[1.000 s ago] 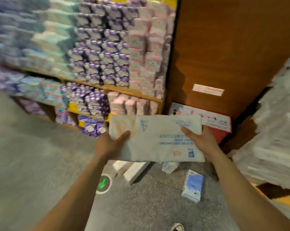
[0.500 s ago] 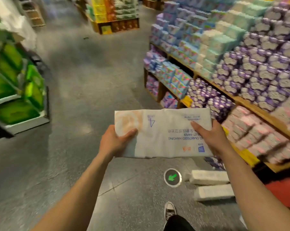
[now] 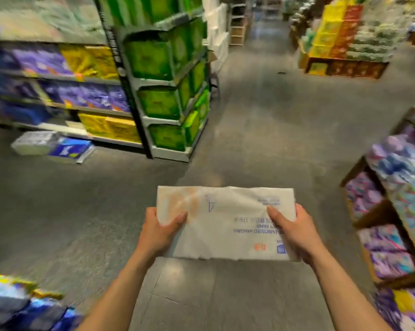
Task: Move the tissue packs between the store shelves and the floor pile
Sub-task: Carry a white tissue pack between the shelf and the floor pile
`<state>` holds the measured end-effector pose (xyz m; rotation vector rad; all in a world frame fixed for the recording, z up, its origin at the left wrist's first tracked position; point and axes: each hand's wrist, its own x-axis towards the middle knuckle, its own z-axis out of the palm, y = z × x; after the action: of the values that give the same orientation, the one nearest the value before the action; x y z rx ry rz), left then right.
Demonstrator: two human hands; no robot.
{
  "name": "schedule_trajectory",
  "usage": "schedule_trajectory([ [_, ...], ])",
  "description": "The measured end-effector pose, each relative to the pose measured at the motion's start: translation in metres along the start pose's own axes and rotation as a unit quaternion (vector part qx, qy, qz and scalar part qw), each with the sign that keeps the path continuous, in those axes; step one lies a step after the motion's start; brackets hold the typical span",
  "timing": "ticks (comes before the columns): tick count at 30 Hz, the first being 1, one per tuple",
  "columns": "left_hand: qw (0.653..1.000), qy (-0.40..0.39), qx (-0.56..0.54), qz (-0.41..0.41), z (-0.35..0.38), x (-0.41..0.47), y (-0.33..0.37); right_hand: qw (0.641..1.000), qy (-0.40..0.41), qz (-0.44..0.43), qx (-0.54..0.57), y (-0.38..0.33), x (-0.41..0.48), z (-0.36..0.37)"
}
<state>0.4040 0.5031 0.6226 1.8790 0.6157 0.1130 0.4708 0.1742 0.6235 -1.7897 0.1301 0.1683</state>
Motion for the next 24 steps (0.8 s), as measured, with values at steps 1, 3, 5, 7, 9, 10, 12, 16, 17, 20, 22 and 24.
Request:
schedule_trajectory([
  [1,1.0,0.02,-0.002,-0.006,-0.01,0.015,0.001,1.0,-0.024,-0.007,-0.014,-0.011,0.023,0.016],
  [3,0.998,0.051,-0.006,-0.026,-0.029,0.04,0.002,0.995,-0.085,-0.036,-0.029,-0.036,0.06,0.051],
  [5,0.996,0.078,-0.016,-0.041,-0.052,0.068,-0.003,0.988,-0.138,-0.065,-0.03,-0.059,0.094,0.089],
  [7,0.993,0.099,-0.032,-0.061,-0.075,0.098,-0.013,0.98,-0.178,-0.079,-0.04,-0.078,0.125,0.13],
  [9,0.989,0.122,-0.041,-0.07,-0.101,0.131,-0.024,0.972,-0.212,-0.09,-0.043,-0.09,0.157,0.176],
  [10,0.987,0.135,-0.045,-0.073,-0.115,0.15,-0.03,0.969,-0.221,-0.098,-0.049,-0.095,0.174,0.2],
  [12,0.984,0.151,-0.042,-0.079,-0.145,0.191,-0.04,0.963,-0.234,-0.116,-0.067,-0.109,0.204,0.249],
  [16,0.983,0.162,-0.046,-0.069,-0.218,0.285,-0.047,0.958,-0.246,-0.127,-0.071,-0.151,0.259,0.351],
  [17,0.984,0.162,-0.038,-0.064,-0.238,0.308,-0.044,0.958,-0.245,-0.129,-0.073,-0.163,0.273,0.376],
  [20,0.981,0.182,-0.024,-0.058,-0.297,0.378,-0.039,0.957,-0.25,-0.132,-0.057,-0.201,0.317,0.447],
  [22,0.979,0.195,-0.02,-0.055,-0.331,0.421,-0.032,0.957,-0.254,-0.133,-0.045,-0.225,0.343,0.49],
  [24,0.977,0.209,-0.019,-0.049,-0.358,0.459,-0.026,0.956,-0.262,-0.128,-0.034,-0.244,0.366,0.533],
])
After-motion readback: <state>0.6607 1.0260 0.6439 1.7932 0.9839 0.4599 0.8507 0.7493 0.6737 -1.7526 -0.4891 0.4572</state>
